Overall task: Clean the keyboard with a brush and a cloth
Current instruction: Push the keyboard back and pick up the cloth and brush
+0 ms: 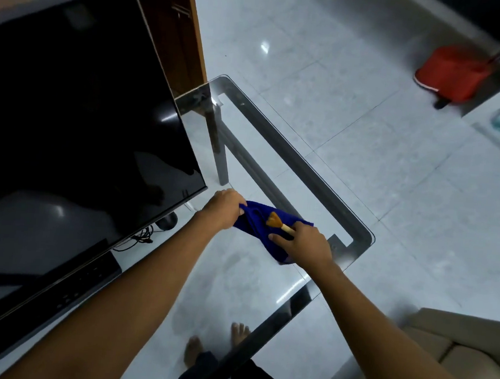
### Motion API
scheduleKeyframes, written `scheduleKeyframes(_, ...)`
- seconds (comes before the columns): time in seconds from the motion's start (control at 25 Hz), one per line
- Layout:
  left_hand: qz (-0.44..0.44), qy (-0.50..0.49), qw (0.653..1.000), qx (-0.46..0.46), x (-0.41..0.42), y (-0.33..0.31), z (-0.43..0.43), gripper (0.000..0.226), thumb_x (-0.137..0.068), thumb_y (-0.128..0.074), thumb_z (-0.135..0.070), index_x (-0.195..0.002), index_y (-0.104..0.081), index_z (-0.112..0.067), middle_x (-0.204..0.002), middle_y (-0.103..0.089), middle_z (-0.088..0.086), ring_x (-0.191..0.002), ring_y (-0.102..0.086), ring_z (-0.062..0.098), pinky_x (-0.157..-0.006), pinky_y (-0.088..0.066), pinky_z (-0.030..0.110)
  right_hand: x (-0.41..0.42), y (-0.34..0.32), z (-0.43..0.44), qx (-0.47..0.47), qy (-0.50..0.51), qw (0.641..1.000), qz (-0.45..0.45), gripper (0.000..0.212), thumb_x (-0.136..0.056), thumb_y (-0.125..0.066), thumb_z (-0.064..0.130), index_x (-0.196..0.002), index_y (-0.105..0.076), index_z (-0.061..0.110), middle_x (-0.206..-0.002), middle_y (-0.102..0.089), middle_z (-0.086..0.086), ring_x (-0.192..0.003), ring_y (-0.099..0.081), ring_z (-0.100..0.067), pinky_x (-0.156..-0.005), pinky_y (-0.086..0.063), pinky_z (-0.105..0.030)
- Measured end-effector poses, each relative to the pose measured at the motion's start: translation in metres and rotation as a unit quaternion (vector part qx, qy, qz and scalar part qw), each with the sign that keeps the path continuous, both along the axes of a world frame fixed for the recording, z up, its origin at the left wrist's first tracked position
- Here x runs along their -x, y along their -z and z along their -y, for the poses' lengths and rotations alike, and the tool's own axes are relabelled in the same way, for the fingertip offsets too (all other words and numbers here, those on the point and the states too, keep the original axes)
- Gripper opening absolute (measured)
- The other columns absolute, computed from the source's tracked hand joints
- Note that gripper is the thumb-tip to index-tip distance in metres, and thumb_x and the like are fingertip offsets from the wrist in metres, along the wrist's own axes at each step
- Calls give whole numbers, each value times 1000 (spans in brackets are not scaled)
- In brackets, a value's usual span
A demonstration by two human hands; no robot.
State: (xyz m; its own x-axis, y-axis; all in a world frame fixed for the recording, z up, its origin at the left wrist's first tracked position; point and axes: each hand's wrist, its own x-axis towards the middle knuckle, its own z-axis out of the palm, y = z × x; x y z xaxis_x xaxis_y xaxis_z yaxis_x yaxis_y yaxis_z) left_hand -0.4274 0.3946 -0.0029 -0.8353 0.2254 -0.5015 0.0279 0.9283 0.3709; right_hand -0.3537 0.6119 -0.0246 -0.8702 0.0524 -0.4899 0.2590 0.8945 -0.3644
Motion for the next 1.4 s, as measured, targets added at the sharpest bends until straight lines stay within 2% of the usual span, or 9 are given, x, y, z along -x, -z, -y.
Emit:
scheduleKeyframes(0.24, 42, 41, 995, -82, 24, -29, -19, 21, -99, -42, -32, -101, -55, -15, -105, -49, 5, -96, -52, 23, -78, -43, 34, -1, -14, 25, 69, 32, 992, -97, 80, -65, -65, 74, -125, -45, 24, -113, -47, 5, -90, -51, -14, -78, -51, -36)
scheduleKeyframes(0.36, 65, 29, 993, -96, 35, -29, -27, 26, -100, -39, -36, -94, -50, -13, -102, -57, 7, -94, -56, 24, -76, -47, 36, 8, -6, 12, 35, 51, 996, -70, 41, -74, -72, 39, -104, -56, 17, -107, -53, -3, -81, -58, -22, -67, -52, -34)
scheduleKeyframes(0.44, 65, -10, 991, -113, 45, -25, -30, 32, -100, -39, -36, -98, -53, -8, -102, -60, 11, -94, -58, 26, -77, -48, 38, 25, -10, -7, 65, 78, 993, -55, 16, -76, -68, 26, -81, -60, 13, -85, -59, -6, -70, -59, -26, -54, -45, -30)
scheduleKeyframes(0.56, 3, -103, 985, -136, 58, -18, -41, 31, -100, -39, -35, -109, -54, -9, -112, -59, 11, -100, -56, 26, -85, -49, 40, 58, -21, -35, 94, 142, 982, -76, 11, -78, -69, 24, -81, -66, 13, -72, -64, -5, -67, -63, -27, -59, -52, -35)
scheduleKeyframes(0.68, -92, -167, 971, -144, 58, -15, -52, 25, -99, -44, -29, -117, -50, -13, -121, -55, 8, -104, -56, 23, -85, -50, 35, 84, -27, -45, 60, 166, 966, -190, 26, -85, -62, 40, -98, -61, 17, -91, -59, -3, -74, -59, -20, -64, -53, -36)
scheduleKeyframes(0.88, -106, -248, 962, -35, 4, 8, -49, 47, -85, -67, -35, -119, -47, -11, -127, -46, 13, -115, -47, 30, -85, -53, 43, 65, -4, -9, 131, -2, 980, -149, 5, -91, -55, 18, -90, -58, 13, -89, -54, -6, -76, -52, -23, -66, -40, -35)
scheduleKeyframes(1.08, 21, -355, 934, -34, -29, 28, -40, 52, -86, -67, -36, -120, -47, -2, -126, -49, 18, -112, -54, 37, -80, -49, 43, 32, 29, 1, 62, -31, 991, -116, 38, -90, -63, 27, -126, -56, 23, -125, -51, -5, -114, -45, -24, -93, -46, -45)
scheduleKeyframes(1.2, 4, -325, 945, -40, -27, 28, -39, 32, -93, -57, -26, -114, -54, -2, -119, -58, 18, -102, -60, 35, -76, -51, 40, 18, 33, -6, 15, -42, 989, -144, 51, -88, -64, 36, -136, -48, 28, -140, -42, -3, -130, -34, -25, -102, -39, -45)
scheduleKeyframes(1.4, -47, -347, 934, -71, -2, 7, -42, 19, -96, -50, -9, -114, -51, -4, -123, -51, 16, -104, -60, 34, -76, -52, 36, 25, 31, 3, 7, -40, 990, -134, 52, -88, -63, 40, -136, -49, 27, -141, -43, -4, -130, -35, -27, -102, -41, -46)
